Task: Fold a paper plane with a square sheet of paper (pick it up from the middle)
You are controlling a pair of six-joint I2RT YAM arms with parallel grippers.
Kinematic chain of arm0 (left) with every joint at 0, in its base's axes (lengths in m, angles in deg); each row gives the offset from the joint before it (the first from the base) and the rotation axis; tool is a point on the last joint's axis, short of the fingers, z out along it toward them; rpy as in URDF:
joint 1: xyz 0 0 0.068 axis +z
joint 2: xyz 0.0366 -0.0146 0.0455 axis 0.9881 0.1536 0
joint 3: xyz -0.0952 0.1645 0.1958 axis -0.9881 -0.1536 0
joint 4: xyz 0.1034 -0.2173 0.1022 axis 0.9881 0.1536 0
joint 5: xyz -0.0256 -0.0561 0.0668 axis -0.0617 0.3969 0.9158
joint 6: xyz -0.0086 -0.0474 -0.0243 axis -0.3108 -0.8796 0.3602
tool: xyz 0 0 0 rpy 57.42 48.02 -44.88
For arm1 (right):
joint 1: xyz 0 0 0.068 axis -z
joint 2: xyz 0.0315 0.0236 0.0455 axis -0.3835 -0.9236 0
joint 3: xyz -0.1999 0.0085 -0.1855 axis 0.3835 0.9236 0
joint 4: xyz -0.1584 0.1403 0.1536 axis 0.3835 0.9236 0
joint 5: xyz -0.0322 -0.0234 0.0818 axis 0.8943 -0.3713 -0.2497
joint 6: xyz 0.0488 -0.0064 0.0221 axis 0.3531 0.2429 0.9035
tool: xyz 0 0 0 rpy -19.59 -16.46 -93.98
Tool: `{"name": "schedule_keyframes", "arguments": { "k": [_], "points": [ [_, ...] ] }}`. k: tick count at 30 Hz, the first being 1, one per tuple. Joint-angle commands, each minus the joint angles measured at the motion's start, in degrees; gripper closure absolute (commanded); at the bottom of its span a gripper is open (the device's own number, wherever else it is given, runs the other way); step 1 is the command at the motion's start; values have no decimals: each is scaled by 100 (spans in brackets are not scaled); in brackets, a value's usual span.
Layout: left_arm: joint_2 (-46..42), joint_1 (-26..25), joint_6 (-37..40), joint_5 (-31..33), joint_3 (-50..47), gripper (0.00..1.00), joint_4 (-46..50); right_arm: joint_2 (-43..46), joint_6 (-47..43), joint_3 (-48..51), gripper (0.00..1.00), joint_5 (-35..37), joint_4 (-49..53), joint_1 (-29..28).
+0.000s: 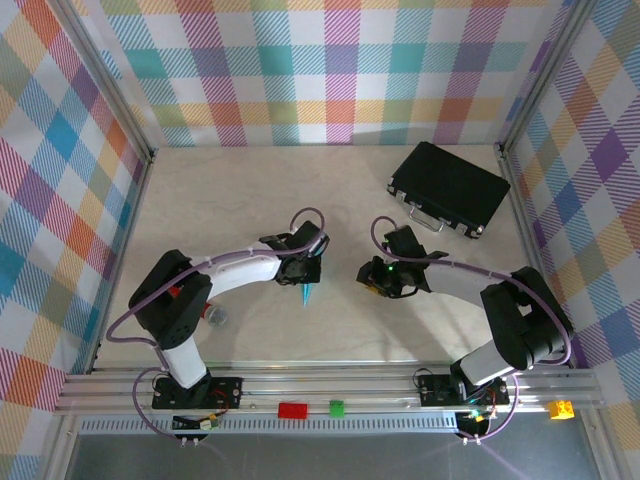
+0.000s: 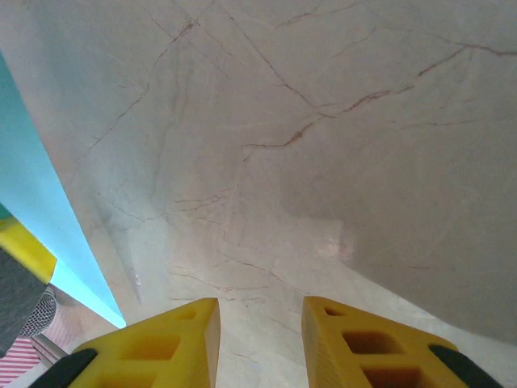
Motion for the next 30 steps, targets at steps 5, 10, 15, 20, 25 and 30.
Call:
{"name": "schedule_keyframes", "arguments": {
  "k": [5,10,15,20,25,30],
  "points": [
    [263,-101,-163,132,223,92,352,205,-94,77,67,-56,-19,46],
    [340,-113,-175,128,223,91,353,215,-101,95,66,-68,-25,60],
    [432,-118,-170,102,223,90,352,197,-86,92,66,-85,-50,69],
    [501,-114,-122,66,206,88,337,171,-37,70,66,-114,-66,69],
    [518,-114,-106,163,162,85,346,136,-38,28,66,-153,-89,65],
    [551,-118,-105,213,83,78,342,92,-9,10,66,-190,-124,63]
  ]
}}
